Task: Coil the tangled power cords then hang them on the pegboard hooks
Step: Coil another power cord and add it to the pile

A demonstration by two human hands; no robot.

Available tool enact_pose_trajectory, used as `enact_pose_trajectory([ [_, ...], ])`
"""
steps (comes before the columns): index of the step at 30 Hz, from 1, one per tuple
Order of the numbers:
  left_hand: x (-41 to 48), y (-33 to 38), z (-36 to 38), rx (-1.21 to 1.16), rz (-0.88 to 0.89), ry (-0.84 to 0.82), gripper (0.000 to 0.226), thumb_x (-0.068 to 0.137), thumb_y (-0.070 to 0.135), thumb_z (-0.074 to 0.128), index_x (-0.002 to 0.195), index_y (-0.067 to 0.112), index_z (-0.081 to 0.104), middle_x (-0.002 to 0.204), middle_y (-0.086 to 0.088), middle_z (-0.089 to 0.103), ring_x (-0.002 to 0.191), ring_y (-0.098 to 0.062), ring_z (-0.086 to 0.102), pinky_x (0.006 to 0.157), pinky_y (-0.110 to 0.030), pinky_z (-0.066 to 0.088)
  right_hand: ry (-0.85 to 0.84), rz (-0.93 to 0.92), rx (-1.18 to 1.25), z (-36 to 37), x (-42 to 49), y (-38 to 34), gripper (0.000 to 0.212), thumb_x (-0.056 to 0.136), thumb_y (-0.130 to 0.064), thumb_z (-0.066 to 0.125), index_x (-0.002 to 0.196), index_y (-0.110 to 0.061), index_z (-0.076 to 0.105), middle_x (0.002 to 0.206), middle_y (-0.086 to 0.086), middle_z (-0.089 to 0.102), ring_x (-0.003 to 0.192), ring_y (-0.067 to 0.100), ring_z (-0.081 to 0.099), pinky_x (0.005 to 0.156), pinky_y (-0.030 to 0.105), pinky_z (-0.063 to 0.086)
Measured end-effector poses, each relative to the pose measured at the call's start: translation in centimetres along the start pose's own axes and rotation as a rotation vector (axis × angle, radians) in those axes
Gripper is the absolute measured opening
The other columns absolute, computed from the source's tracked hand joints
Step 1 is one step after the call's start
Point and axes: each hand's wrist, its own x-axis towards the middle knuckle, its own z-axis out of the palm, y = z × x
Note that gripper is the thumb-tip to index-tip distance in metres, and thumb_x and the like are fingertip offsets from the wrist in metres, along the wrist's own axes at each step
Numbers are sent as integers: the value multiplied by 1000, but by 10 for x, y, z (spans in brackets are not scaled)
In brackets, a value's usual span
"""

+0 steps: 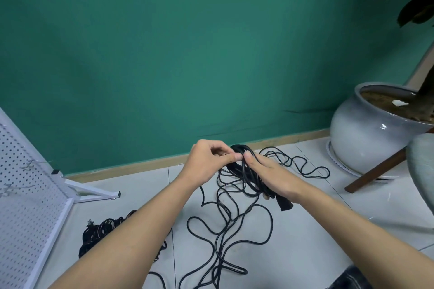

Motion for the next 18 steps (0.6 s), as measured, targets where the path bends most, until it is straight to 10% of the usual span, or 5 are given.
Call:
enact_pose_trajectory([
  [4, -1, 5, 4, 87, 14, 107, 22, 73, 38, 92, 70, 21, 79, 64, 5, 71, 58, -8, 55, 61, -27, 47, -121, 5, 70, -2, -1, -3, 16, 96, -55, 63, 111, -48, 63, 76, -9, 59, 65, 12, 50, 52, 24, 43],
  [18, 0, -1, -1, 352, 293, -67, 24, 92, 20, 77, 113, 31, 80, 94, 7, 59, 82, -7, 55, 74, -12, 40, -128, 235, 69, -5, 3, 10, 18, 102, -33, 57, 112, -18, 58, 85, 3, 66, 67, 19, 52, 49, 28, 41],
])
